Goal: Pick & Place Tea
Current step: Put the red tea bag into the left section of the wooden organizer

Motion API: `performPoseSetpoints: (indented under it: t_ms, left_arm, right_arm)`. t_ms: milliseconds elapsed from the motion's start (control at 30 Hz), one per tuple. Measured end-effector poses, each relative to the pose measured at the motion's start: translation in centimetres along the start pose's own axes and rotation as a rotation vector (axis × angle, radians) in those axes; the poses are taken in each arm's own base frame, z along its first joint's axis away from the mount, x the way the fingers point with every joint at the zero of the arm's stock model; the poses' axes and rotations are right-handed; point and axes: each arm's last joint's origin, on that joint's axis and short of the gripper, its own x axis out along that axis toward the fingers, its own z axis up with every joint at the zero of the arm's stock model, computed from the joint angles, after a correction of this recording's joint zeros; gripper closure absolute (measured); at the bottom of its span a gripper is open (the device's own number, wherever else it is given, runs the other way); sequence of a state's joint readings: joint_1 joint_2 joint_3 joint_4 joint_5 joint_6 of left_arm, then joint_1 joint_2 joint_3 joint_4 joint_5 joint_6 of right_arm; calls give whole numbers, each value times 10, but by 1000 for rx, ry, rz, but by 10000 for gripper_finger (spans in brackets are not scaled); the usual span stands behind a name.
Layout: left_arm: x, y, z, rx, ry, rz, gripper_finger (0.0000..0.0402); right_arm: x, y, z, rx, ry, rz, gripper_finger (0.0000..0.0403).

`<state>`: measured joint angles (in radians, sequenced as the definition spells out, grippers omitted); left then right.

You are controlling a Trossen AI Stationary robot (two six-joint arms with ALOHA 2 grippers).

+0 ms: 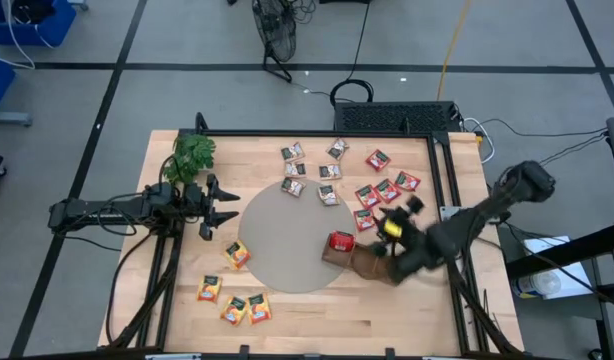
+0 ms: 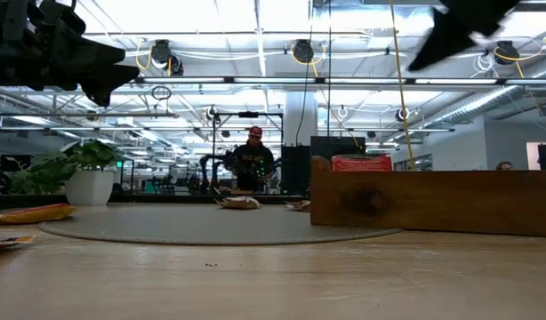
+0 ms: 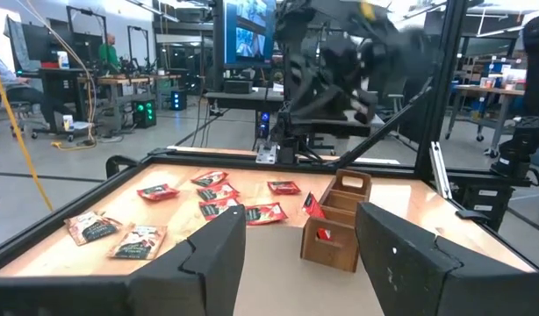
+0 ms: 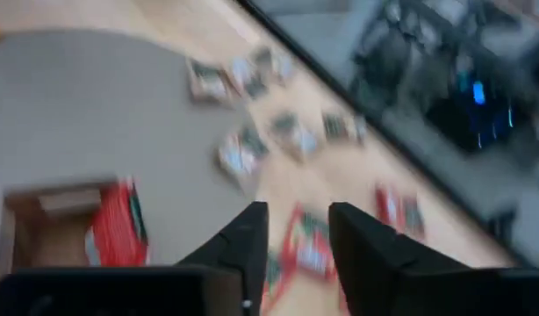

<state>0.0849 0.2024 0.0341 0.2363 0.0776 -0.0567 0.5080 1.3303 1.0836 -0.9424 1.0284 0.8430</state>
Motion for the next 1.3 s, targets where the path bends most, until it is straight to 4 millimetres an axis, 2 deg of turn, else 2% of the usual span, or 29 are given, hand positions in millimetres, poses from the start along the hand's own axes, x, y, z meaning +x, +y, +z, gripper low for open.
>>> performPoseSetpoints:
  t_ms: [67,133,233,300,367,467,567,633,733,833,933,1100,1167,1300]
  left_arm:
    - [0,0,0,0,0,0,188]
    - [0,0,0,0,0,0,188]
    - [0,0,0,0,0,0,188]
    - [0,0,0,0,0,0,188]
    - [0,0,0,0,0,0,188]
    - [0,0,0,0,1,0,188]
    - [0,0,0,0,0,0,188]
    - [0,0,0,0,0,0,188]
    - [0,0,0,0,0,0,188]
    - [0,0,0,0,0,0,188]
    - [0,0,0,0,0,0,188]
    - [0,0,0,0,0,0,188]
    - [0,0,0,0,0,0,188]
    - [0,0,0,0,1,0,188]
  right_arm:
    - [14,-8,26,-17,3,133,271]
    - [29,-16,49,6,-38,356,268]
    - [49,-36,73,58,-128,591,269]
    - [61,-60,80,77,-91,569,269]
    - [72,-90,78,53,51,427,265]
    - [81,-139,60,80,388,135,249]
    - [90,-182,39,232,629,-83,227]
    - [97,-203,22,359,727,-162,211]
    - [111,-221,-4,492,807,-158,192]
    - [126,-226,-34,576,837,-122,181]
    - [137,-223,-62,611,858,-47,180]
    - [143,-210,-99,548,918,-17,186]
    - [144,-208,-104,544,926,8,189]
    - [145,-208,-98,542,885,16,186]
